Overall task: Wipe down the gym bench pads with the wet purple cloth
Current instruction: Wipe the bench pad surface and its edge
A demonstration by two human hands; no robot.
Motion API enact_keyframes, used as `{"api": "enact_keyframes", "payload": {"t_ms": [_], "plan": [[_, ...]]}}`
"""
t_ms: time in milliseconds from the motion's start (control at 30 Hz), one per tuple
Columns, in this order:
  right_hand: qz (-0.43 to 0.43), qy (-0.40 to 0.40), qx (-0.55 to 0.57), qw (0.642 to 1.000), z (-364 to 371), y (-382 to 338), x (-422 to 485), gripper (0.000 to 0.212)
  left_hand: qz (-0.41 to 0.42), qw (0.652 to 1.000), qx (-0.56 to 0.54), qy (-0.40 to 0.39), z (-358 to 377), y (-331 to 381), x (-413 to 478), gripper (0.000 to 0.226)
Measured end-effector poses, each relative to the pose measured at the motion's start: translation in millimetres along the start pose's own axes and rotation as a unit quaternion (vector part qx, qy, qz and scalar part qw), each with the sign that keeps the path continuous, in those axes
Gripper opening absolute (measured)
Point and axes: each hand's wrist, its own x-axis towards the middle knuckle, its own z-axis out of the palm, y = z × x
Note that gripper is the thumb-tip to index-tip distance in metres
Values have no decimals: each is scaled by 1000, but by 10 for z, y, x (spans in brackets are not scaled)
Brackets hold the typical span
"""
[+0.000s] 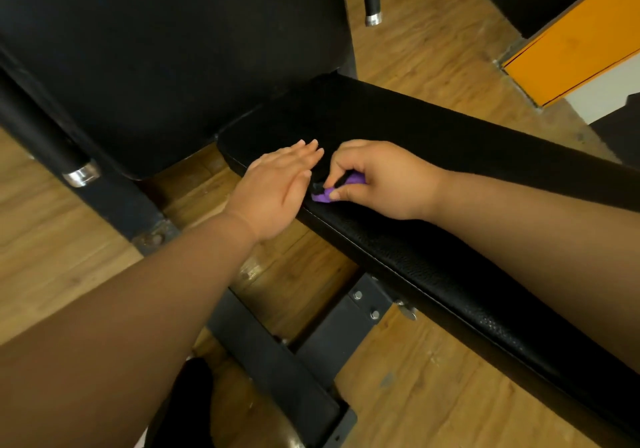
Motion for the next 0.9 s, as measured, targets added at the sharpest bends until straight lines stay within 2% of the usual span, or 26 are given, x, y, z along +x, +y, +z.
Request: {"api": "enact_keyframes", "payload": {"t_ms": [267,400,467,533,700,833,900], "plan": [[32,7,61,998,-39,37,-179,9,-52,993,-76,-76,-153,33,58,42],[55,18,82,995,-15,38,-171,12,-135,967,-204,-65,-249,219,0,41],[74,40,96,992,-28,24,-157,21,-136,956,-255,-49,-242,337,-141,39],[103,56,141,983,-72,19,-184,31,-111,962,-244,-47,-188,440,-292,39],[137,81,251,955,-102,22,-186,17,-149,955,-250,-56,-200,604,-308,44],[161,140,378,901,-140,38,-181,31,-134,964,-216,-77,-193,706,-188,59],[167,148,405,887,-168,64,-167,36,-135,973,-176,-56,-147,762,-148,63]]}}
